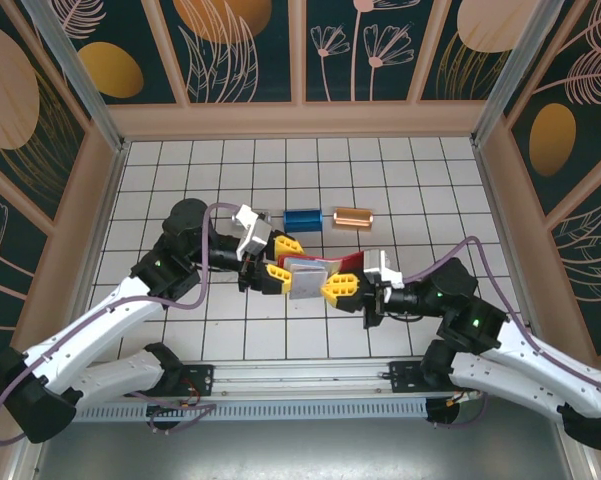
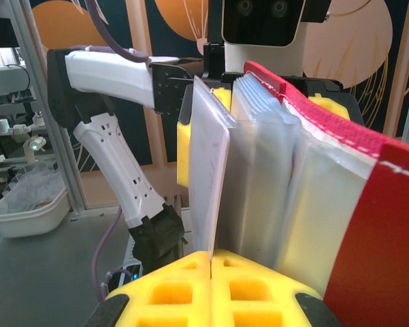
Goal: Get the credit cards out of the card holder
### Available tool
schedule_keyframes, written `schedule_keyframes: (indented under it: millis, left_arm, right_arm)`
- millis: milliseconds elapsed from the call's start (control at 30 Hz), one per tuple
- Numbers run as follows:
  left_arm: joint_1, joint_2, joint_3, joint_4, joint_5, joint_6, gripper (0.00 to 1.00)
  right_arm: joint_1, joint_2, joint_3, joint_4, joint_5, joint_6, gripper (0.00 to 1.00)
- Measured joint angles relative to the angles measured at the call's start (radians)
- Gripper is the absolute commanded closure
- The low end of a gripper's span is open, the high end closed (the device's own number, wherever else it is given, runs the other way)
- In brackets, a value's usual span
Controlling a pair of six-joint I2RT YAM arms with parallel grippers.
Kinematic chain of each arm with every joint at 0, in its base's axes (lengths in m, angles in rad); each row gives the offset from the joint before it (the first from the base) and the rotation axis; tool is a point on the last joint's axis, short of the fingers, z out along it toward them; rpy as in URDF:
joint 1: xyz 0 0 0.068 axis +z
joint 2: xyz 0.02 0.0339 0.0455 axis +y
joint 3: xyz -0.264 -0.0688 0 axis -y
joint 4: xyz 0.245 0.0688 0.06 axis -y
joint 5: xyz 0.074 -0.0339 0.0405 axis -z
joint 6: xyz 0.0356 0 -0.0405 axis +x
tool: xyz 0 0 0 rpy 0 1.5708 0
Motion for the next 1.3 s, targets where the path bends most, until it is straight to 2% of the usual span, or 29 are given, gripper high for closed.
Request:
schedule_keyframes:
  millis: [100,167,233,433,700,800,1000,1300]
  left_arm:
    - [0.000,0.000,0.001,-0.007,0.008,0.005,0.82]
    - [0.000,0.000,0.003,-0.008,0.015,0.009,0.93]
    - [0.000,0.000,0.003,-0.008,0.016,0.016,1.00]
    - [0.000,0.000,0.003,-0.006,0.001,0.021,1.00]
    - [0.005,0.000,0.004,-0.007,-0.027,0.018,1.00]
    - [0.005,0.002,0.016,-0.031,-0.043,0.014,1.00]
    - [0.003,0.004,0.024,-0.048,-0.069,0.010,1.00]
    - [-0.003,0.002,0.028,-0.049,-0.089,-0.009,1.00]
  right_arm:
    - [0.000,0.001,0.000,0.000,0.006,0.000,1.00]
    - [0.000,0.001,0.001,0.000,0.013,0.000,1.00]
    - [0.000,0.001,0.001,0.000,0.015,0.004,0.86]
    - [0.000,0.006,0.001,0.012,0.014,0.023,0.77]
    - [0.000,0.029,0.001,0.042,0.014,0.034,0.74]
    - [0.000,0.038,0.002,0.049,0.014,0.034,0.75]
    - [-0.001,0.041,0.003,0.053,0.027,0.034,0.85]
    - [-0.002,0.011,0.003,0.031,0.053,0.032,0.96]
